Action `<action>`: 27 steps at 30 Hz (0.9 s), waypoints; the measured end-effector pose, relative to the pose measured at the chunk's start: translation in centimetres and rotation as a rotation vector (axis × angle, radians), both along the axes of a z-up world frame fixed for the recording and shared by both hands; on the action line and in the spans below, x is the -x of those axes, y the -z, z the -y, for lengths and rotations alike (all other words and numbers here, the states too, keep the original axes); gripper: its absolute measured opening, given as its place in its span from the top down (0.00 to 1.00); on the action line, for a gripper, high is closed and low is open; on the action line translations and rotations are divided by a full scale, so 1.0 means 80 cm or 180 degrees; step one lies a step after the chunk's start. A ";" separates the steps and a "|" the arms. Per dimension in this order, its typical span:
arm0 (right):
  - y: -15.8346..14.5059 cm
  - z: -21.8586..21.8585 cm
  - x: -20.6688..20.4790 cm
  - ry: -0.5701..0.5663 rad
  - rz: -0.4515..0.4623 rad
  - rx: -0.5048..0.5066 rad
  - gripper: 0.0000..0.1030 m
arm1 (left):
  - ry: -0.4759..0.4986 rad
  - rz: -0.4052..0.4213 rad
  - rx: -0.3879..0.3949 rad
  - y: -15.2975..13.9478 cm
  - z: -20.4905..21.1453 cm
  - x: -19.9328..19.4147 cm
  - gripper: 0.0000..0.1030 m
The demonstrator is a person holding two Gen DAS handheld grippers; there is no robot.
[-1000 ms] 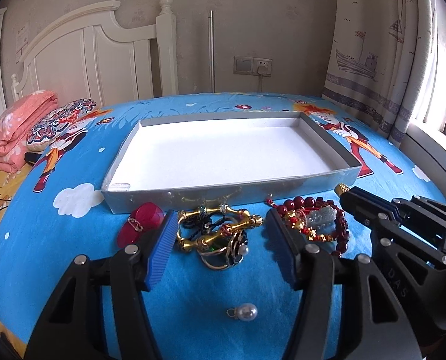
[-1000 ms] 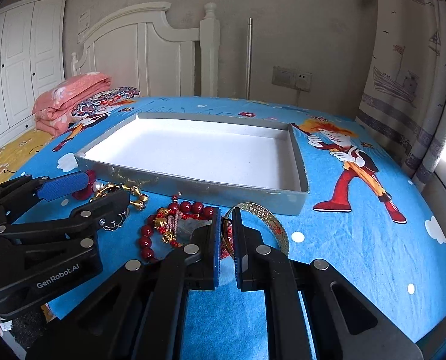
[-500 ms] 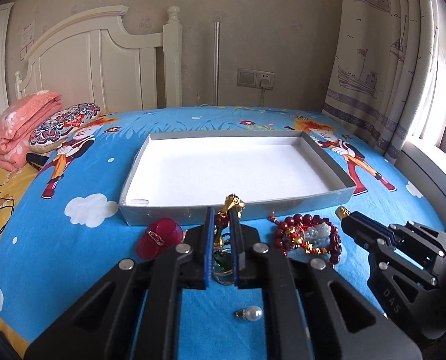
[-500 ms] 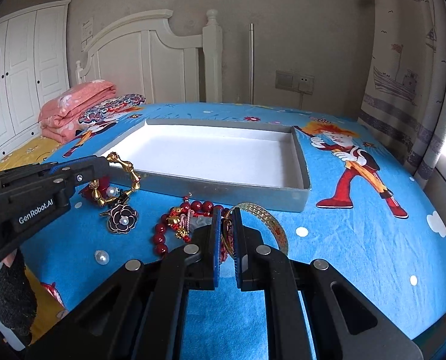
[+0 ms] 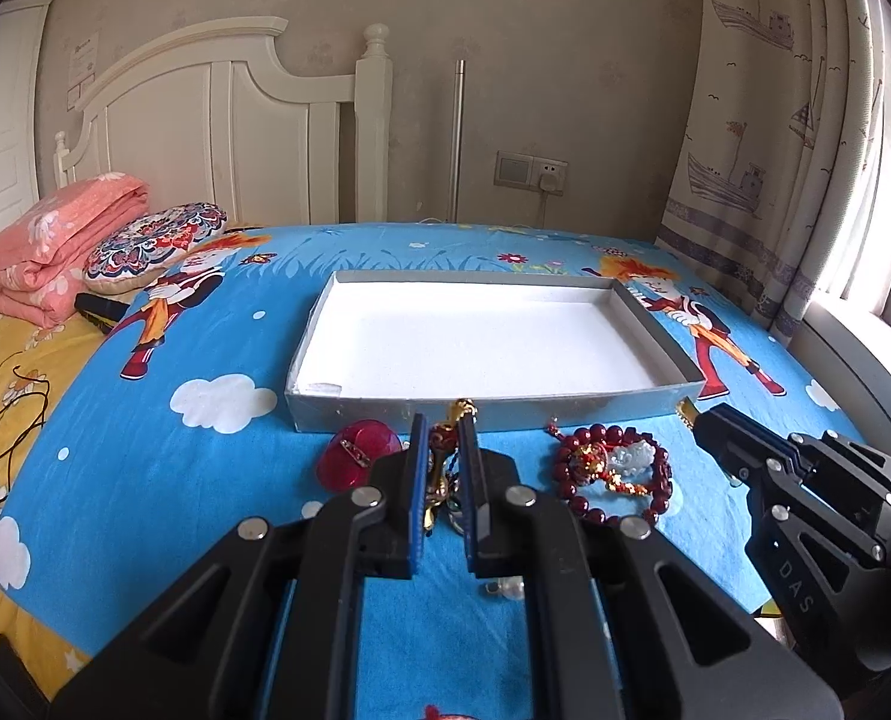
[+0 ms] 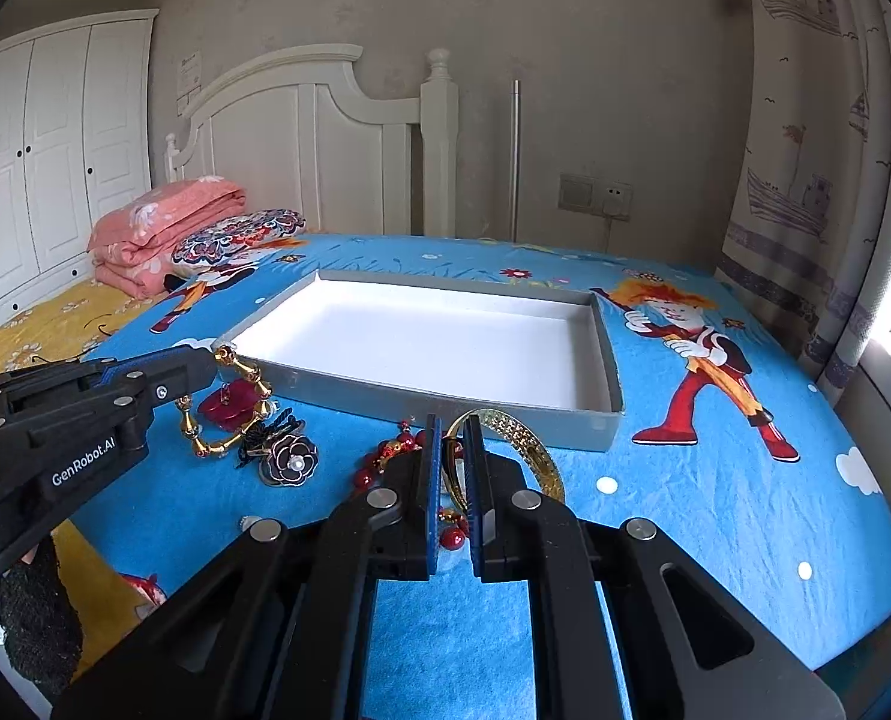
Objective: Organize jewelry
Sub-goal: 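Carry both gold pieces into the tray and open both tools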
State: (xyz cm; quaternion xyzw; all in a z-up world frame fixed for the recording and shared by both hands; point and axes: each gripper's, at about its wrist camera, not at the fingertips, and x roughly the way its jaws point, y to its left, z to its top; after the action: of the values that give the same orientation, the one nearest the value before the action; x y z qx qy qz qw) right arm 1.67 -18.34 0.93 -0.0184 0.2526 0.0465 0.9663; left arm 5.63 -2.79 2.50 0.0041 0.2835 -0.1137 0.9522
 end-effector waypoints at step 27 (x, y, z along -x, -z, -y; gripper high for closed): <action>-0.038 0.001 -0.061 0.0042 0.0108 0.0120 0.91 | -0.0039 0.0172 0.0036 -0.045 0.006 -0.052 0.91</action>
State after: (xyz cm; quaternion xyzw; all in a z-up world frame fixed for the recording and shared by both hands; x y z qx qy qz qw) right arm 6.53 -18.39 3.94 -0.0357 0.2371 0.0350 0.9702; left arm 9.80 -3.24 6.07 0.0000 0.2571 -0.1094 0.9602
